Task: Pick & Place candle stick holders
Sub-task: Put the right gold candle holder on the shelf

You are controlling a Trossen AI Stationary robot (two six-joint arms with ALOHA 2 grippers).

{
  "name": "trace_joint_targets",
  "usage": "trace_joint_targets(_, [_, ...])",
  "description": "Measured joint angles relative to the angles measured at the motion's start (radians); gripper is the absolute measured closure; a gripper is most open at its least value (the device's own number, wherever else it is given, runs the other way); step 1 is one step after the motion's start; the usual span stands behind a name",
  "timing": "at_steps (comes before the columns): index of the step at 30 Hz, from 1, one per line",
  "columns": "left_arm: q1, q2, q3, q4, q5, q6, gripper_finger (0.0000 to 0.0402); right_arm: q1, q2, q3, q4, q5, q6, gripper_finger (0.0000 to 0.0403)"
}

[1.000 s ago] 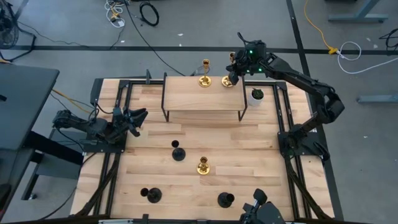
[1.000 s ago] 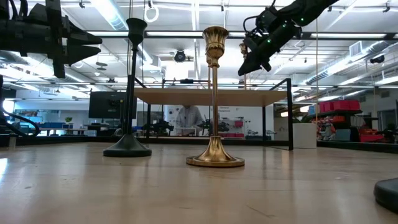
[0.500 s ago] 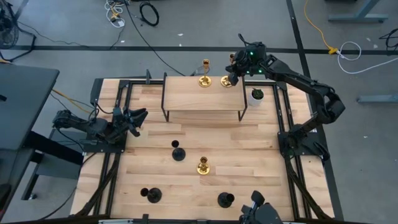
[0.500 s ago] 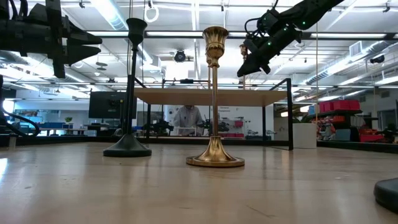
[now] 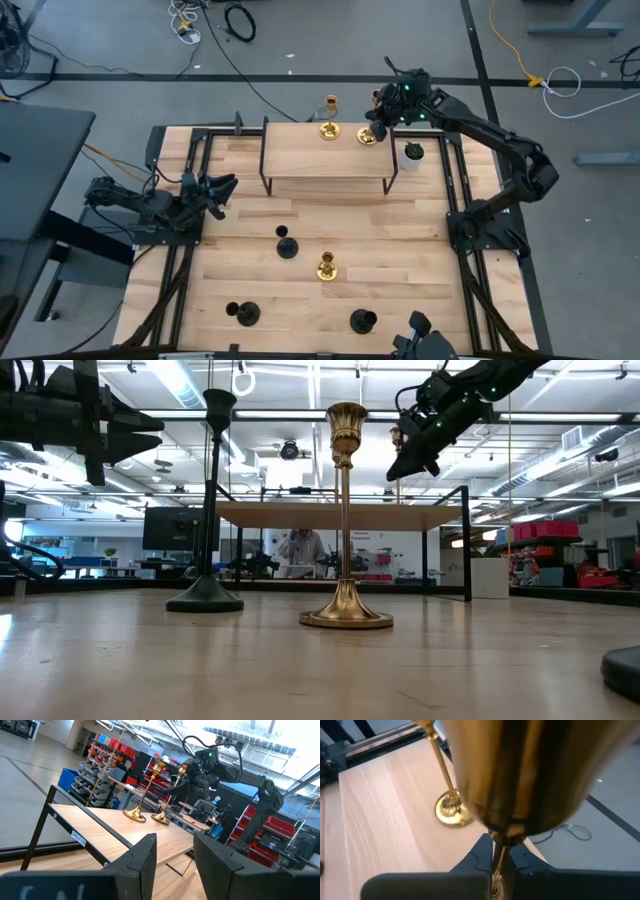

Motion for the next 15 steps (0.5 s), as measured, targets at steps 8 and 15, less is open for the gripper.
trace_joint_targets(8, [0.0,0.0,0.0,0.0,0.0,0.0,0.0271,0.005,-0.007,0.0,-0.006,0.029,-0.004,0.0394])
trace_joint_targets(15, [0.0,0.0,0.0,0.0,0.0,0.0,0.0271,0.009,-0.004,-0.001,0.012,0.082,-0.024,0.0394])
